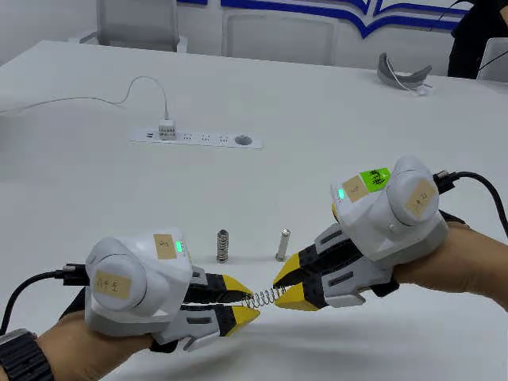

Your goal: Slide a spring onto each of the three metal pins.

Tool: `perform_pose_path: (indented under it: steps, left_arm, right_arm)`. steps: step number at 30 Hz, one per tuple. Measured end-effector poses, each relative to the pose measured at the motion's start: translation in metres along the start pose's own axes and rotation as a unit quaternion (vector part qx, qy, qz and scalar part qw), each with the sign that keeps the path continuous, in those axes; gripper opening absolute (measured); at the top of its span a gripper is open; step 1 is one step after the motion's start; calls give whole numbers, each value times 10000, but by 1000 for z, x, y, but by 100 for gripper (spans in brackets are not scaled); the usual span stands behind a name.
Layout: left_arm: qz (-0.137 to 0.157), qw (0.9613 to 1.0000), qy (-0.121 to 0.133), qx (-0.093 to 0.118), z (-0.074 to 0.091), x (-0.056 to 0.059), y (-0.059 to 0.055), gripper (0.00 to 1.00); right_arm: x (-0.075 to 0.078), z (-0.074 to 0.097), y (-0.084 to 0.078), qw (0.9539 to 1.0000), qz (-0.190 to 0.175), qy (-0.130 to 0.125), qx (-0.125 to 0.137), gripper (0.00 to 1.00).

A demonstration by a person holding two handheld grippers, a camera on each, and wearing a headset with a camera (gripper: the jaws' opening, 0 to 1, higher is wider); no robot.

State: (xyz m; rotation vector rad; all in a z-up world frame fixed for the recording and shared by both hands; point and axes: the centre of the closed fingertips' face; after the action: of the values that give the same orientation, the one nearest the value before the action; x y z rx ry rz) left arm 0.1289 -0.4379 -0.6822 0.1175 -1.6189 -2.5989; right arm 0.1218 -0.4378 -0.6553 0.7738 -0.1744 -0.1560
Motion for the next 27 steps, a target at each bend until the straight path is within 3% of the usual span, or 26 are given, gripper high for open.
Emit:
perform_pose_path:
  steps: [13,27]
  left_arm:
    - [3,10000,49,45,1,-1,3,11]
    - [13,9999,67,80,1,-1,6,11]
  right_arm:
    - [1,0,27,9991,-27,-50,419,12]
    - [0,-6,42,9979,-47,-95,641,12]
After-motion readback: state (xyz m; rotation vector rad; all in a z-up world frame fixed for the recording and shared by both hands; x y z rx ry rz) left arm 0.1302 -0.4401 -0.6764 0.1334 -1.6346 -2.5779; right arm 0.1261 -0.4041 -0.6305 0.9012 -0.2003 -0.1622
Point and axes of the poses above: the centre of the closed fingertips' face, and the gripper's own axes: z roughly backward along the fingers, x roughly to its right, y roughly out of its top, and after that the axes turned 4 degrees about -y, right-handed
